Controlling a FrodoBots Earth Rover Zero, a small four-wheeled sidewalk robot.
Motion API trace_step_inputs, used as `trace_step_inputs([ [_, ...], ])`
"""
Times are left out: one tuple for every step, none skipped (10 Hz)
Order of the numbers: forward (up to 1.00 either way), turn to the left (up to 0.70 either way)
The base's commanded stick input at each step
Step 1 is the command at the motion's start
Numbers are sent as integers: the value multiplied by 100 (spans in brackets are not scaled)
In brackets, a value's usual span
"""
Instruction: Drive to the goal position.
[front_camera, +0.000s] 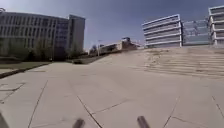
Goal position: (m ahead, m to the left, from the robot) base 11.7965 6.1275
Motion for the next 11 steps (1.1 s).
trace_step_inputs([
  [70,0],
  [70,0],
  [70,0],
  [70,0],
  [70,0],
  [70,0],
  [70,0],
  [70,0],
  [70,1],
  [70,2],
  [70,2],
])
